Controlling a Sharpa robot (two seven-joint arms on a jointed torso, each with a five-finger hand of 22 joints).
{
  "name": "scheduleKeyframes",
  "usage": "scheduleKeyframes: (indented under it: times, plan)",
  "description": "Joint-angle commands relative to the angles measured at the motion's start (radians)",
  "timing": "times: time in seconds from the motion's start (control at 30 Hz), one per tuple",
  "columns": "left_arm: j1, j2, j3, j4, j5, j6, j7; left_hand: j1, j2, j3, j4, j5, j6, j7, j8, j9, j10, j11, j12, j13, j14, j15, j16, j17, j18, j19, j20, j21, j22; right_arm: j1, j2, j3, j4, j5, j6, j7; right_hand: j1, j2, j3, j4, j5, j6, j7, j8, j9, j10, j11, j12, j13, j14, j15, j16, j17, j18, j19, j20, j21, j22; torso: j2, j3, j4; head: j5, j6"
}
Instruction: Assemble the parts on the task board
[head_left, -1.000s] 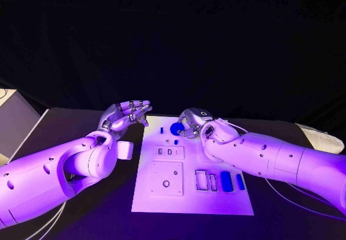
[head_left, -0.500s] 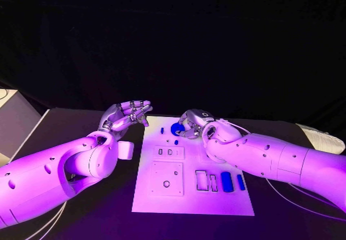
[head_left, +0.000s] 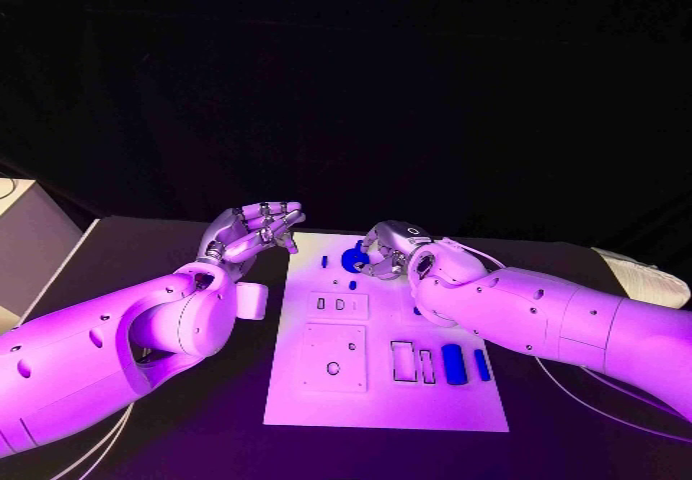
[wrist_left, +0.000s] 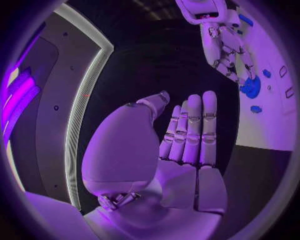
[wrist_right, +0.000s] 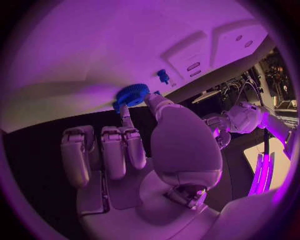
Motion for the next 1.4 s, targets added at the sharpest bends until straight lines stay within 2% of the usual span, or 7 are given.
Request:
scheduleKeyframes:
  times: [0.03,0.3,0.5,0.67,0.87,1.07,1.4]
  plan:
    - [0.001,0.001,0.001,0.002,-0.004,0.012,0.005,-0.009,-0.001,-0.001,-0.006,0.002,-0.007,-0.002,0.001,0.001,-0.008,0.001,0.005,0.001,-0.003,0.000,0.007,-0.002,0.014,-0.008,-0.001,0.004,0.001,-0.002,-0.004,-0.002,0.005,-0.001,0.038,0.000,-0.004,0.008,-0.001,0.008,0.006,0.008,0.000,-0.002,-0.001,0.104,0.004,0.002,0.263,0.090,0.002,0.006,0.187,-0.009,0.093,0.001,0.004,0.244,0.000,-0.0008,0.0002,0.001,0.000]
    - [0.001,0.001,0.001,0.002,-0.004,0.011,0.006,-0.009,-0.001,-0.001,-0.006,0.002,-0.007,-0.002,0.001,0.001,-0.008,0.001,0.005,0.001,-0.003,0.000,0.007,-0.002,0.014,-0.008,-0.001,0.004,0.001,-0.003,-0.023,-0.003,0.031,-0.002,0.031,0.000,-0.005,0.008,-0.001,0.009,0.007,0.008,-0.001,-0.002,-0.001,0.104,0.004,0.002,0.263,0.091,0.002,0.006,0.188,-0.009,0.094,0.001,0.005,0.245,0.000,-0.0003,-0.0008,0.002,0.000]
    - [0.001,-0.001,0.001,0.003,-0.004,0.010,0.007,-0.009,-0.001,-0.001,-0.006,0.002,-0.007,-0.002,0.001,0.001,-0.008,0.001,0.005,0.001,-0.003,0.000,0.007,-0.002,0.014,-0.008,-0.001,0.004,0.001,-0.003,-0.054,-0.003,0.061,-0.002,-0.012,0.002,-0.005,0.007,-0.001,0.010,0.011,0.010,-0.001,-0.002,-0.001,0.104,0.003,0.002,0.263,0.091,0.002,0.006,0.188,-0.010,0.094,0.001,0.006,0.246,0.000,-0.0001,-0.0008,0.003,0.001]
    - [0.001,-0.003,0.001,0.000,-0.004,0.011,0.008,-0.009,-0.001,-0.001,-0.006,0.002,-0.007,-0.002,0.001,0.001,-0.008,0.001,0.005,0.001,-0.003,0.000,0.007,-0.002,0.014,-0.008,-0.001,0.004,0.001,-0.001,-0.122,0.001,0.122,0.037,-0.101,0.039,0.017,-0.005,0.008,-0.001,0.015,0.012,-0.003,-0.005,0.000,0.104,0.002,0.002,0.263,0.090,0.000,0.006,0.186,-0.010,0.094,-0.001,0.006,0.246,-0.002,0.0011,-0.0045,0.004,0.003]
    - [0.001,-0.007,0.001,-0.005,-0.004,0.013,0.009,-0.008,-0.001,-0.001,-0.008,0.002,-0.009,-0.001,0.000,0.000,-0.010,0.001,0.006,0.001,-0.004,0.001,0.008,-0.003,0.015,-0.009,-0.001,0.006,0.002,0.004,-0.224,0.010,0.203,0.156,-0.140,0.152,0.083,-0.017,0.031,-0.040,-0.041,0.011,0.001,-0.016,-0.001,0.104,0.004,0.002,0.263,0.089,0.001,0.004,0.179,-0.007,0.088,0.000,-0.003,0.236,-0.004,0.0050,-0.0110,0.007,0.008]
    - [0.000,-0.006,0.001,-0.013,-0.004,0.017,0.010,-0.008,-0.001,-0.001,-0.008,0.002,-0.009,-0.001,0.000,0.000,-0.010,0.001,0.006,0.001,-0.004,0.001,0.008,-0.003,0.015,-0.009,-0.001,0.006,0.002,0.008,-0.334,0.016,0.251,0.315,-0.101,0.291,0.128,-0.021,0.053,-0.071,-0.055,0.017,0.003,-0.020,-0.001,0.104,0.006,0.002,0.263,0.088,0.003,0.003,0.178,-0.005,0.084,0.001,-0.009,0.231,-0.009,0.0119,-0.0183,0.006,0.013]
    - [-0.003,-0.002,0.000,-0.020,-0.003,0.023,0.009,-0.008,-0.001,-0.001,-0.008,0.002,-0.009,-0.001,0.000,0.000,-0.010,0.001,0.006,0.001,-0.004,0.001,0.008,-0.003,0.015,-0.009,-0.001,0.006,0.002,0.008,-0.427,0.017,0.183,0.375,0.045,0.387,0.182,-0.042,0.083,-0.124,-0.044,0.023,0.006,-0.027,-0.002,0.104,0.008,0.002,0.263,0.089,0.003,0.004,0.184,-0.007,0.087,0.002,-0.003,0.237,-0.013,0.0220,-0.0246,-0.004,0.011]
